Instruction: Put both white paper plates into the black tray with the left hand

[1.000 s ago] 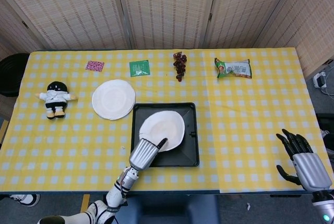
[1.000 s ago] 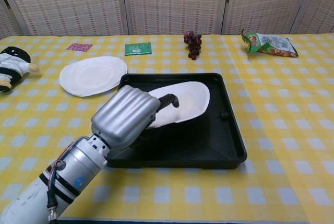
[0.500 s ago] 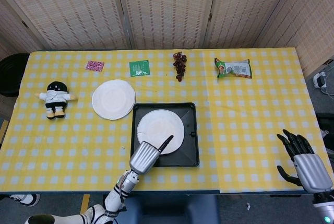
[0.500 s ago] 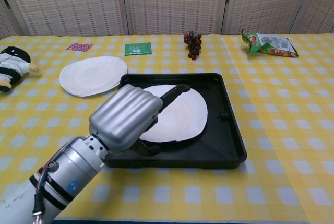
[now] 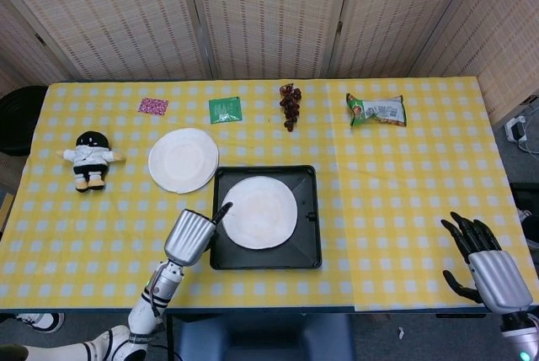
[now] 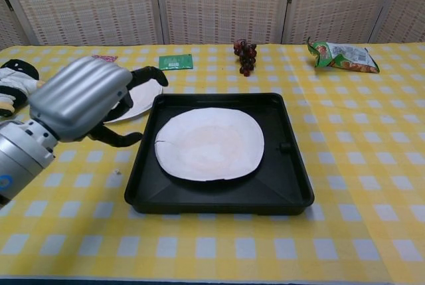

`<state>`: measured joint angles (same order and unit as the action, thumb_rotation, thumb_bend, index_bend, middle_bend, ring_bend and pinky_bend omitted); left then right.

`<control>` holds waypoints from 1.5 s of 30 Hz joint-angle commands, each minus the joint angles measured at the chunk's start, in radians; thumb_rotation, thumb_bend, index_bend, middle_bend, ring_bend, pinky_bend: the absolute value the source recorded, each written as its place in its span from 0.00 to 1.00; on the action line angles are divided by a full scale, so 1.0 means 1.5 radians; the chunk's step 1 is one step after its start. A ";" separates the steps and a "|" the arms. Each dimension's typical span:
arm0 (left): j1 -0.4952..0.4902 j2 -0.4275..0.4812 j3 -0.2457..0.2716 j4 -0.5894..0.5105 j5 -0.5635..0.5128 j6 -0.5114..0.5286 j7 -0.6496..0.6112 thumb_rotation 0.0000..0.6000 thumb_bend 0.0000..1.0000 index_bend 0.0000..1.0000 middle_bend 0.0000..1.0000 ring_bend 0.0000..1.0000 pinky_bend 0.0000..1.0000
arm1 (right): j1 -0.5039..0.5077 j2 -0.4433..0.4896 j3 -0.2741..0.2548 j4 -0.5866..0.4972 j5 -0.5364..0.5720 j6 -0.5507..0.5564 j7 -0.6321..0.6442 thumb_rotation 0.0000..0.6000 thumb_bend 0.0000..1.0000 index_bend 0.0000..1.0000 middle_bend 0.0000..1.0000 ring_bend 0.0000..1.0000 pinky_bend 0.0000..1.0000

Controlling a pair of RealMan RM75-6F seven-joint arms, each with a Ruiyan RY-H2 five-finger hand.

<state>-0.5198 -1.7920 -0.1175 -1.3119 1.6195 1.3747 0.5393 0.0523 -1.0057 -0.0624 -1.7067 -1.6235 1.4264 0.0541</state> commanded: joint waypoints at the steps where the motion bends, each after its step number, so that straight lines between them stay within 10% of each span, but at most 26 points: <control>1: 0.010 0.024 -0.012 0.043 -0.007 0.018 -0.029 1.00 0.30 0.36 1.00 1.00 1.00 | 0.000 -0.002 -0.001 -0.001 0.001 -0.002 -0.005 1.00 0.38 0.00 0.00 0.00 0.00; 24: -0.076 -0.106 0.011 0.616 -0.020 -0.074 -0.318 1.00 0.31 0.47 1.00 1.00 1.00 | 0.009 -0.025 0.009 0.001 0.037 -0.032 -0.048 1.00 0.38 0.00 0.00 0.00 0.00; 45: -0.110 -0.180 0.027 0.774 -0.054 -0.186 -0.390 1.00 0.32 0.48 1.00 1.00 1.00 | 0.018 -0.029 0.021 0.005 0.072 -0.052 -0.053 1.00 0.38 0.00 0.00 0.00 0.00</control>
<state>-0.6803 -2.0587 -0.0775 -0.1552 1.5424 1.1032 -0.0404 0.0787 -1.0488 -0.0309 -1.6992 -1.5163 1.3485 -0.0259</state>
